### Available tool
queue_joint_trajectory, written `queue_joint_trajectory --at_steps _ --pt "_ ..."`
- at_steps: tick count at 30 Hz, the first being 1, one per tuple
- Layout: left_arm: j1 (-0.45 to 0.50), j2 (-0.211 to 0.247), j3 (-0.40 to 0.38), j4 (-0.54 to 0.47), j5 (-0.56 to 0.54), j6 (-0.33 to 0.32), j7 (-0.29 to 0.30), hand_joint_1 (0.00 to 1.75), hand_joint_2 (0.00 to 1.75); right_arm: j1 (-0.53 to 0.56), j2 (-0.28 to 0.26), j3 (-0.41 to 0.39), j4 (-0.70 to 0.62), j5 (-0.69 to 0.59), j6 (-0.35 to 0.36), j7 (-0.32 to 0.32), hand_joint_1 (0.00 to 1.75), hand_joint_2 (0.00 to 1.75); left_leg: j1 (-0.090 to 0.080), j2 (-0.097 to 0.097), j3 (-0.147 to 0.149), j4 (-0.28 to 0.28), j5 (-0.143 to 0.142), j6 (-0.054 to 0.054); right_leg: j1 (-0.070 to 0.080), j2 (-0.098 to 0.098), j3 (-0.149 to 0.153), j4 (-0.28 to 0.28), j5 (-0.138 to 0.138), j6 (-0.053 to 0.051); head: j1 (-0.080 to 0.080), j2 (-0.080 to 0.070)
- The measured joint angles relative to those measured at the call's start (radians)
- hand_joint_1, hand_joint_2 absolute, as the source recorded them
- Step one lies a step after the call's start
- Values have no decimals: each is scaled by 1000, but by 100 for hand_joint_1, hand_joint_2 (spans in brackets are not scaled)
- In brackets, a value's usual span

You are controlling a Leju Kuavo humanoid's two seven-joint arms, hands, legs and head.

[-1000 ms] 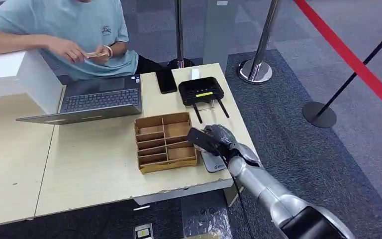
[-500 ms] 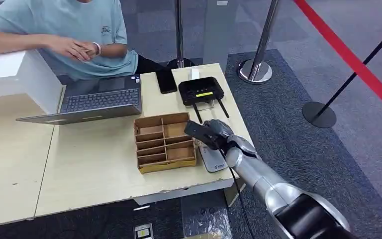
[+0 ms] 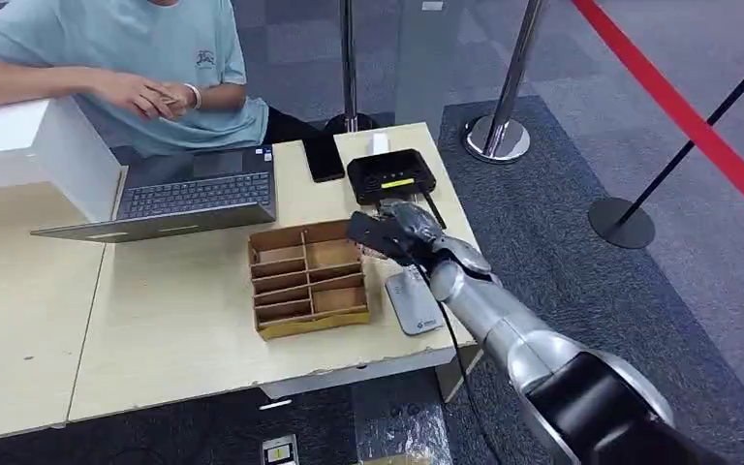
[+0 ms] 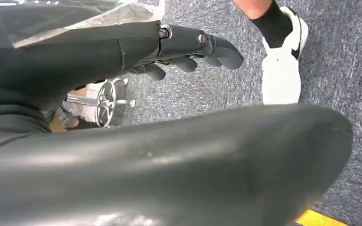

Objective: Pass the card to the sensor for recognition and then transmit it.

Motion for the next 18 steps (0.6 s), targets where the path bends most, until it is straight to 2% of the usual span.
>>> queue_joint_trajectory --at_steps 4,18 --pt "1 0 0 0 -5 -2 -2 0 0 -55 10 1 0 5 0 -48 175 175 0 0 0 0 0 0 0 0 0 0 0 0 0 0" --pt "0 0 0 0 -18 -14 -18 0 0 -225 83 6 1 45 5 -74 175 175 0 0 -1 0 0 0 0 0 0 0 0 0 0 0"
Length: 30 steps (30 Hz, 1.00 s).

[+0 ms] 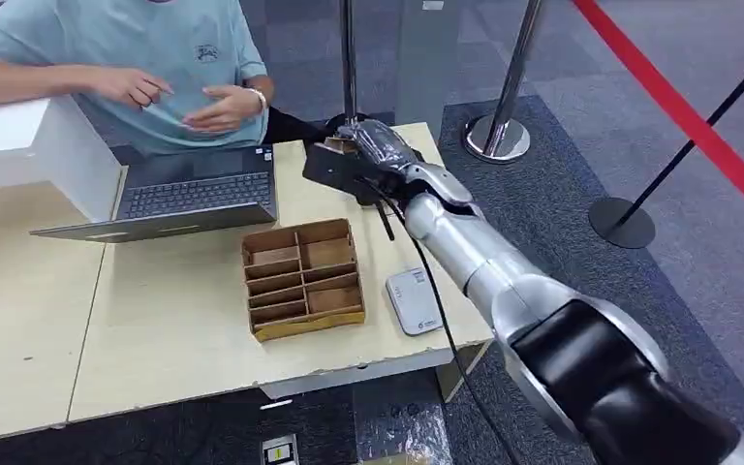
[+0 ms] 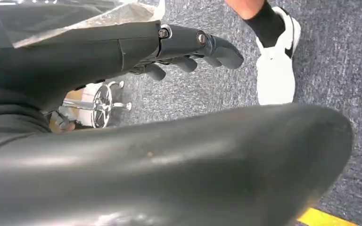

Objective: Pass the card to the sensor for recognition and then transmit it.

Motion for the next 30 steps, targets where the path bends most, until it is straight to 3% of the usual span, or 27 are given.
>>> queue_joint_trajectory --at_steps 7,17,18,19,20,30 --pt "-1 0 -6 0 -17 -9 19 0 0 -75 53 6 13 21 27 9 175 175 0 0 0 0 0 0 0 0 0 0 0 0 0 0" --pt "0 0 -16 0 -25 -15 52 0 0 -89 93 25 35 43 24 7 175 175 0 0 0 0 0 0 0 0 0 0 0 0 0 0" --pt "0 0 -16 0 -25 -15 58 0 0 -89 97 26 37 46 22 7 164 175 0 -1 0 0 0 0 0 0 0 0 0 0 0 0" --pt "0 0 -16 0 -26 -15 63 0 0 -88 100 27 39 48 20 6 30 175 0 -1 0 0 0 0 0 0 0 0 0 0 0 0" --pt "0 0 -17 0 -26 -15 66 0 0 -88 101 28 42 49 17 6 0 175 0 0 0 0 0 0 0 0 0 0 0 0 0 0" --pt "1 2 -24 0 -29 -16 94 0 0 -48 109 42 58 66 -79 -12 0 175 0 0 0 0 0 0 1 0 -1 0 0 0 0 0"
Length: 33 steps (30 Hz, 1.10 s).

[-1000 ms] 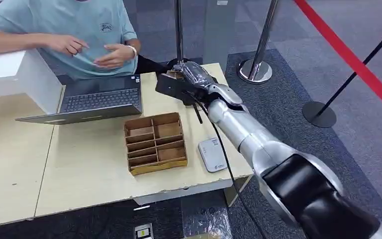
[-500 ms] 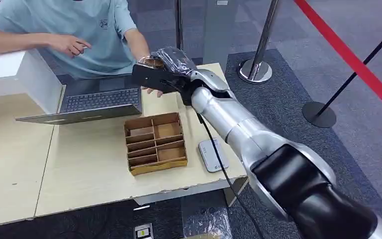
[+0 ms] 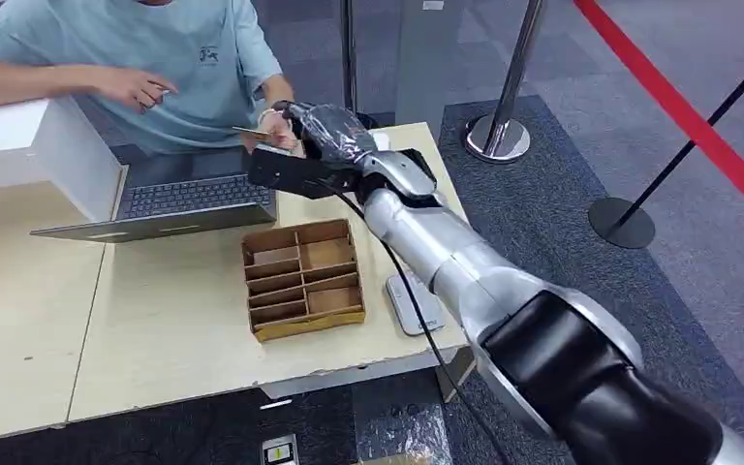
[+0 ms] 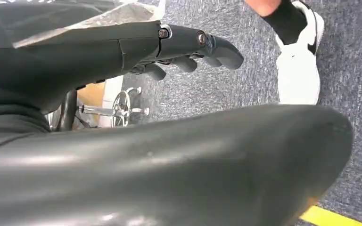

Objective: Pass the card to the sensor for recognition and then transmit it.

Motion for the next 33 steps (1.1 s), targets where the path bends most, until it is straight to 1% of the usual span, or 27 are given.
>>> queue_joint_trajectory --at_steps 4,10,14,17,21,26,30,33 --pt "1 0 0 0 0 0 0 0 0 8 0 2 2 0 -4 -6 0 175 0 0 0 0 0 0 0 0 0 0 0 0 0 0" --pt "1 2 0 0 5 0 0 0 0 15 -1 3 1 -10 -12 -48 0 175 0 0 0 0 0 0 0 0 0 0 0 0 0 0" --pt "1 3 0 0 18 8 2 0 0 20 -4 3 -20 -40 14 -74 0 175 0 0 0 0 0 0 0 0 0 0 0 0 0 0" --pt "2 3 0 0 21 11 2 0 0 22 -11 3 -50 -45 25 -76 0 175 0 0 0 0 0 0 0 0 0 0 0 0 0 0" --pt "2 3 0 0 29 17 2 0 0 26 -29 3 -95 -45 26 -67 0 175 0 0 0 0 0 0 0 0 0 0 0 0 0 0" --pt "4 2 0 0 41 29 1 0 0 44 -80 -1 -187 -45 33 -25 0 175 0 0 0 1 0 0 0 0 0 0 0 0 0 0" --pt "4 2 0 0 42 32 1 0 0 60 -112 -2 -250 -40 36 -15 0 175 0 0 0 1 0 0 0 0 0 0 0 0 0 0" --pt "4 2 0 0 47 35 12 0 0 77 -139 -2 -299 -23 29 9 0 175 0 0 1 1 0 0 0 0 0 0 0 0 0 0"
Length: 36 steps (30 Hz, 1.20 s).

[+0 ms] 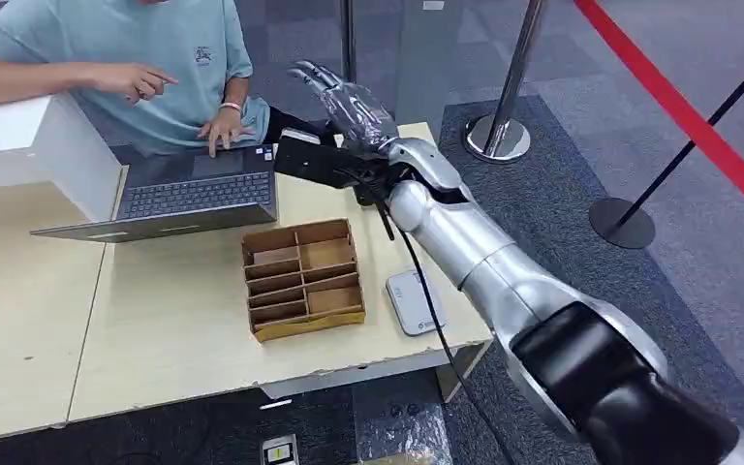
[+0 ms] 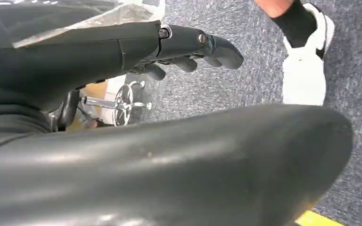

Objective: Pass the card to the sensor for recognition and then transmit it.

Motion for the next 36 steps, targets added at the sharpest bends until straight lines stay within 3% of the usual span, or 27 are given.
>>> queue_joint_trajectory --at_steps 8,19,27,36 --pt "1 -3 2 0 14 18 8 0 0 95 -127 -20 -207 31 57 110 0 175 0 0 0 1 0 0 0 0 0 0 0 0 0 0" --pt "1 -7 11 0 26 30 9 0 0 208 -256 -29 -417 61 108 169 0 175 0 0 0 0 0 0 0 0 0 0 0 0 0 0" --pt "1 -11 17 0 31 39 24 0 0 272 -323 -51 -521 59 126 203 0 175 0 0 0 0 0 0 0 0 0 0 0 0 0 0" --pt "0 -15 23 0 37 43 24 0 0 312 -361 -51 -595 59 143 216 0 175 0 0 0 0 0 0 0 0 0 0 0 0 0 0"
